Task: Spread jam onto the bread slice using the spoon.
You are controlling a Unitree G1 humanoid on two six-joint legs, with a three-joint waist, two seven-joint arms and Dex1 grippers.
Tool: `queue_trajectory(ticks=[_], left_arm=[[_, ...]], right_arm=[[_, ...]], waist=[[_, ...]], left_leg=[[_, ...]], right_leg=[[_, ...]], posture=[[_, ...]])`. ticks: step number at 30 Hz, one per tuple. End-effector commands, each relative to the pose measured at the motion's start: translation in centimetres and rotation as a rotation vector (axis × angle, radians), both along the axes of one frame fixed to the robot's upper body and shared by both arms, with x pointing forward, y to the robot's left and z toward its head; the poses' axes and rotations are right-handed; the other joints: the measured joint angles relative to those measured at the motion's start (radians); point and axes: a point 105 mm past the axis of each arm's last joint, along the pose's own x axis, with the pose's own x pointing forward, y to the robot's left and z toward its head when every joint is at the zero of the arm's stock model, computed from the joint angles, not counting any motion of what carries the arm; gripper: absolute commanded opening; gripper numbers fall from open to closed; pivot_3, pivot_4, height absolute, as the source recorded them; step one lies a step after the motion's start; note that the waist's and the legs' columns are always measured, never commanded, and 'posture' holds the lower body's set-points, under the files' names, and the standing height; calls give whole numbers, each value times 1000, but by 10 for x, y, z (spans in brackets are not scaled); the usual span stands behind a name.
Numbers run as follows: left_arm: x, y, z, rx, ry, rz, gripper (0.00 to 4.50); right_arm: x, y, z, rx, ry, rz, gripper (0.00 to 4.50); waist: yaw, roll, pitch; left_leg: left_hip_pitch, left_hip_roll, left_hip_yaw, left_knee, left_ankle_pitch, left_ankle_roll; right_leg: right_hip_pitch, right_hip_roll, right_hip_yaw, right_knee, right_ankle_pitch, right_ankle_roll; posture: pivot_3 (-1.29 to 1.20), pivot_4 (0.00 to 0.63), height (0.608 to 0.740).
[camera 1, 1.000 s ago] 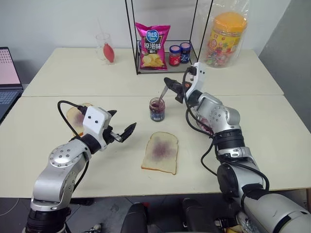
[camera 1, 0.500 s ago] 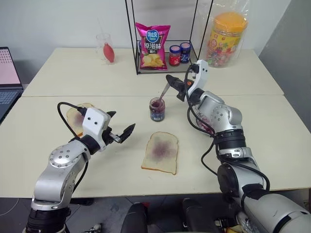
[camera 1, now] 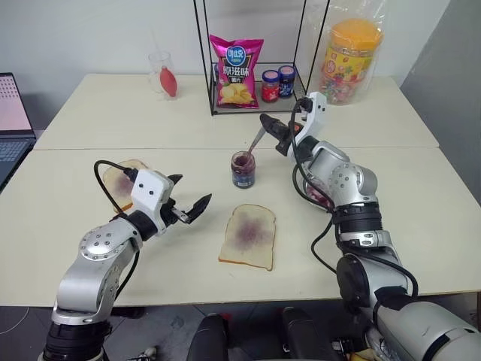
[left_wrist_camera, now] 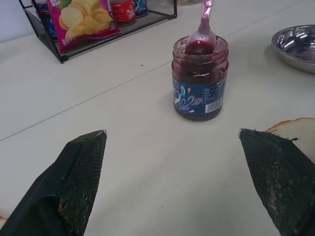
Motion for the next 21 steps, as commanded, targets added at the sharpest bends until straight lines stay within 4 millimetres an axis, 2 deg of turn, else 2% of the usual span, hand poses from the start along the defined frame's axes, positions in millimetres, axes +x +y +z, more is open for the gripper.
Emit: queue_trajectory(ticks=[1, 21], left_arm=[[-1, -3, 10, 8, -50, -12, 4500], [-1, -6, 14, 16, -57, -23, 4500]], right_arm=[[-6, -1, 17, 43, -60, 1, 42], [-3, -6, 14, 117, 14, -13, 42]], waist=[[0, 0, 0], [0, 0, 0]], left_leg=[[0, 0, 0, 0, 0, 0], [0, 0, 0, 0, 0, 0]], right_leg=[[0, 0, 0, 0, 0, 0], [0, 0, 0, 0, 0, 0]], posture=[[0, 150, 740], [0, 150, 740]])
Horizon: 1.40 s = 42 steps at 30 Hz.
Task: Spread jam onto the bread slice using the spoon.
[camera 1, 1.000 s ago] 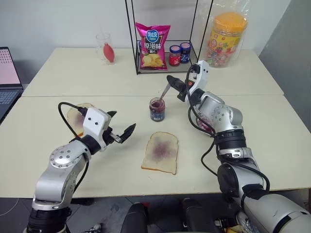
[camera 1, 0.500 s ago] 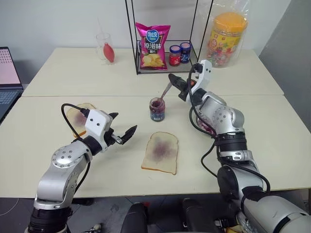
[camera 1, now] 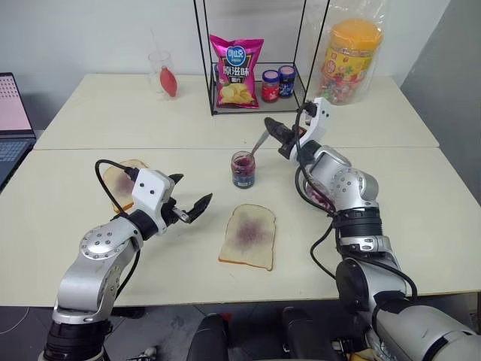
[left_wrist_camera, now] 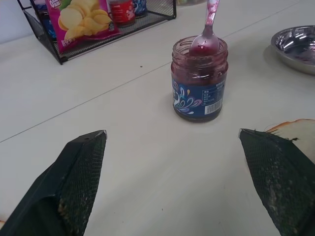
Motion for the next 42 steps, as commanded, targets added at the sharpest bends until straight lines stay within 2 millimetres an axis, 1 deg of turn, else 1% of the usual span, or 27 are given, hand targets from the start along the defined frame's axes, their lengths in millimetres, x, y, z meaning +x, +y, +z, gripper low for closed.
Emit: queue_trajectory(ticks=[1, 20, 33, 36, 39, 42], left_arm=[[-2, -5, 12, 16, -53, -20, 4500], [-1, -11, 15, 16, -59, -32, 4500], [0, -12, 17, 15, -67, -38, 4500], [-3, -13, 19, 16, -69, -59, 4500], [-8, -14, 22, 12, -69, -96, 4500], [-20, -15, 23, 19, -48, -162, 4500]], right_arm=[[-4, 3, 20, 63, -24, 26, 42], [2, -7, 22, 159, 47, -14, 42], [2, -7, 22, 249, 117, -2, 42], [1, -9, 26, 270, 112, -1, 42], [-5, -10, 35, 284, 86, 24, 42], [-21, -9, 50, 289, 38, 93, 42]], waist=[[0, 0, 0], [0, 0, 0], [0, 0, 0], [0, 0, 0], [0, 0, 0], [0, 0, 0]], left_leg=[[0, 0, 0, 0, 0, 0], [0, 0, 0, 0, 0, 0], [0, 0, 0, 0, 0, 0], [-1, 0, 0, 0, 0, 0], [-1, 0, 0, -1, 0, 0], [-3, 0, 0, -1, 0, 0]], right_leg=[[0, 0, 0, 0, 0, 0], [0, 0, 0, 0, 0, 0], [0, 0, 0, 0, 0, 0], [0, 0, 0, -1, 0, 0], [-1, 0, 0, -1, 0, 0], [-3, 0, 0, -1, 0, 0]], posture=[[0, 150, 740], [0, 150, 740], [0, 150, 740], [0, 150, 740], [0, 150, 740], [0, 150, 740]])
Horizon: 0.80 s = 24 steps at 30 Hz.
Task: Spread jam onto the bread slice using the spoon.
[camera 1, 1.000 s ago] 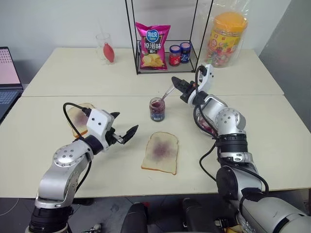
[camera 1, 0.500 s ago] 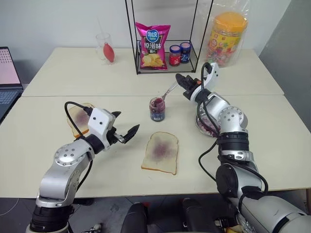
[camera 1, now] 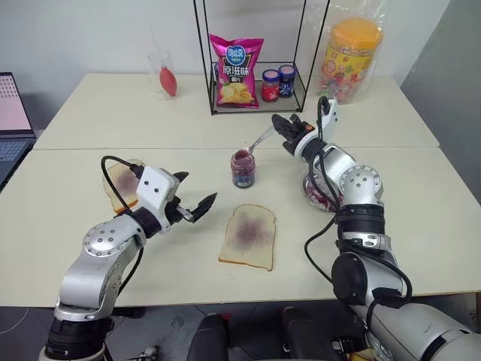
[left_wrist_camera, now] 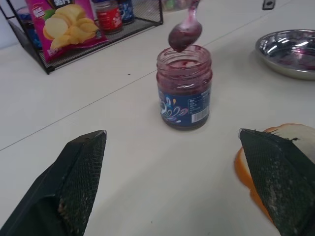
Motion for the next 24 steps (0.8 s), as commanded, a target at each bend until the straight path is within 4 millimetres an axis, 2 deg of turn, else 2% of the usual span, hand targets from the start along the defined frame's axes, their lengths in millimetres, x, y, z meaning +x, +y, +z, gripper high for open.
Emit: queue_trajectory(ticks=[1, 7, 11, 16, 20, 24], left_arm=[[-18, -2, 14, 12, -24, -90, 4500], [-32, 7, 7, 58, 17, -120, 4500], [-48, 7, -5, 97, 66, -163, 4500], [-73, 11, -33, 204, 128, -228, 4500], [-82, 15, -46, 239, 142, -246, 4500], [-85, 15, -51, 236, 144, -248, 4500]], right_arm=[[-22, 0, 40, 45, -137, 73, 42], [-63, 6, 47, 26, -210, 204, 42], [-88, 11, 34, -35, -225, 274, 42], [-104, 10, 9, -114, -219, 297, 42], [-110, 15, -8, -193, -229, 311, 42], [-112, 22, -27, -255, -231, 328, 42]], waist=[[0, 0, 0], [0, 0, 0], [-1, 0, 0], [-2, 0, 0], [-2, 0, 0], [-2, 0, 0]], left_leg=[[-1, 0, 0, 0, 0, 0], [-5, 0, 0, -1, 0, 0], [-6, 0, 0, -1, 0, 0], [-6, 1, 1, -1, 0, 0], [-6, 1, 1, -1, 0, 0], [-5, 1, 2, -1, 0, 0]], right_leg=[[-1, 0, 0, 0, 0, 0], [-6, 0, 0, 1, 0, 0], [-7, 0, 0, 1, 0, 0], [-7, 0, 1, 0, -3, 3], [-8, 0, 1, 1, -4, 3], [-7, 0, 1, 1, -6, -1]], posture=[[0, 150, 740], [0, 150, 740], [0, 150, 740], [0, 150, 740], [0, 150, 740], [0, 150, 740]])
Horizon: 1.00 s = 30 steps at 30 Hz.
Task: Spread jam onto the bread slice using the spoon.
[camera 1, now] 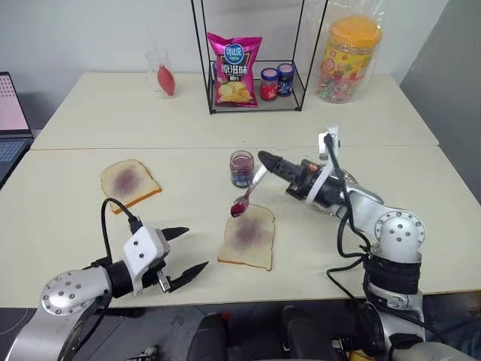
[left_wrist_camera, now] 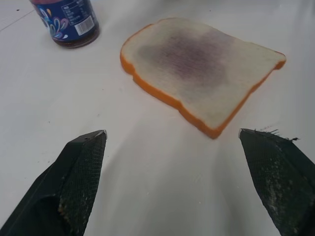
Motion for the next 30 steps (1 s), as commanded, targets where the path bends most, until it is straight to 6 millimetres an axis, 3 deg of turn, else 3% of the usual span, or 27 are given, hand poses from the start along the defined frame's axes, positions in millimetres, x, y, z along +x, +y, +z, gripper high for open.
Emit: queue_trajectory(ticks=[1, 7, 12, 23, 30], left_arm=[[0, -1, 2, 8, -31, -14, 4500], [2, -10, 2, -11, -39, -28, 4500], [3, -18, 2, -24, -51, -46, 4500], [7, -26, -1, -32, -55, -73, 4500], [8, -25, -2, -35, -60, -72, 4500]], right_arm=[[-5, 9, -7, -44, -75, 20, 42], [-2, 12, -33, -181, -131, 34, 42], [-3, 9, -42, -258, -189, 38, 42], [-7, 1, -18, -348, -521, -22, 42], [-14, -4, 6, -299, -570, -14, 42]], waist=[[1, 0, 0], [2, 0, 0], [2, 0, 0], [4, -1, 0], [3, -1, 0]], left_leg=[[0, 0, 0, 0, 0, 0], [0, 0, 0, 0, 0, 0], [0, 0, 0, 0, 0, 0], [0, -1, 0, 2, 0, 0], [1, 0, 0, 2, 0, 0]], right_leg=[[0, 0, 0, 0, 0, 0], [0, 0, 0, 0, 2, 4], [0, 0, 0, 0, 2, 4], [1, 0, 0, 0, 3, 6], [1, 0, 0, 1, 3, 6]], posture=[[0, 150, 740], [0, 150, 740], [0, 150, 740], [0, 150, 740], [0, 150, 740]])
